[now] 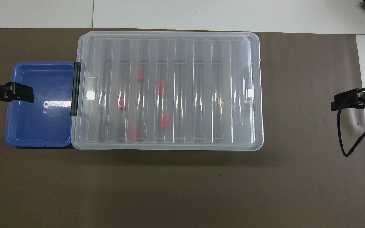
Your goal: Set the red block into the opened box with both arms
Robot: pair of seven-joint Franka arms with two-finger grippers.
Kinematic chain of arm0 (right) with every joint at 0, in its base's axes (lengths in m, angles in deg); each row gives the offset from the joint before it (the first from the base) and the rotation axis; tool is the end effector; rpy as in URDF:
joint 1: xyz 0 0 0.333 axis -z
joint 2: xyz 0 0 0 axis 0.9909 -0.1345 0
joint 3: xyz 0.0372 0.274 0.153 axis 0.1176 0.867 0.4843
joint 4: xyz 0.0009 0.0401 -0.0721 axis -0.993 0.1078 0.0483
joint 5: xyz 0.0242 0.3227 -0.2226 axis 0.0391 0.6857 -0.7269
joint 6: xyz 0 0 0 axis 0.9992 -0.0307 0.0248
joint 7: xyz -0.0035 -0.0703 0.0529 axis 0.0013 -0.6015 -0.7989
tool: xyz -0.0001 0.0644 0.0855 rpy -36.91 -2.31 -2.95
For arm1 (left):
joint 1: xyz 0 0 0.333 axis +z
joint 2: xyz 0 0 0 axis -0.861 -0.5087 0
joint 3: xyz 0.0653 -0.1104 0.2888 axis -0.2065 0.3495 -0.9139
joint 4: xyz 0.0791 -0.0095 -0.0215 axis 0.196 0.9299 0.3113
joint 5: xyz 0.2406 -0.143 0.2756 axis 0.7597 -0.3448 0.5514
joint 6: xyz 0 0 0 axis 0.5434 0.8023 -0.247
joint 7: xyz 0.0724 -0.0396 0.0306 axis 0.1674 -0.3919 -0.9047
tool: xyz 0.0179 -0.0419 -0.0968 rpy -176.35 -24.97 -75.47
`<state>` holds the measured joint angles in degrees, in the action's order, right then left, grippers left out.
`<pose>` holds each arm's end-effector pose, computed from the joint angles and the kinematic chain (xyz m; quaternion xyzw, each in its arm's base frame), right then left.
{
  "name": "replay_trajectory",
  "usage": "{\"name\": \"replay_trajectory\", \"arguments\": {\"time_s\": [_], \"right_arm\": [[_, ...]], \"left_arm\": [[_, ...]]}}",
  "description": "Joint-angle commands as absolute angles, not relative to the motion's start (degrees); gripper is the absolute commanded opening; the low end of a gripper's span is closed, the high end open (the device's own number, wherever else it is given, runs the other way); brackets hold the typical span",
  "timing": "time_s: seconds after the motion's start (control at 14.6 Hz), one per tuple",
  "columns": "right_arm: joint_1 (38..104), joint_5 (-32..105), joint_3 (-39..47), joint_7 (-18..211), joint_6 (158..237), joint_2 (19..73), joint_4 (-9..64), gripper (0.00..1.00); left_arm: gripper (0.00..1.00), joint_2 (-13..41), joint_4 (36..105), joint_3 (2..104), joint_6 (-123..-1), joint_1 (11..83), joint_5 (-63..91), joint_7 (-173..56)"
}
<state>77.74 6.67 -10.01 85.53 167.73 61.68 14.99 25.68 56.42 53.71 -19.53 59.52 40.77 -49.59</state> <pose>0.5458 -0.0214 0.6211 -0.9987 0.0461 0.0229 0.0055 0.5528 -0.0319 0.6086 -0.9994 -0.0236 -0.0233 0.0132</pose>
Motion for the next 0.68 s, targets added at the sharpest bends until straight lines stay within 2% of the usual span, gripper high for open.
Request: {"name": "replay_trajectory", "arguments": {"time_s": [0.0, 0.62], "right_arm": [[78.49, 5.83, -9.32, 84.64, 167.32, 60.94, 14.21, 1.00], [77.97, 4.34, -9.05, 85.61, 167.94, 61.03, 14.65, 1.00]], "left_arm": [[1.00, 26.94, 57.79, 52.89, -20.62, 58.63, 39.84, -49.46], [1.00, 26.94, 57.88, 52.89, -20.54, 58.63, 39.84, -49.46]]}}
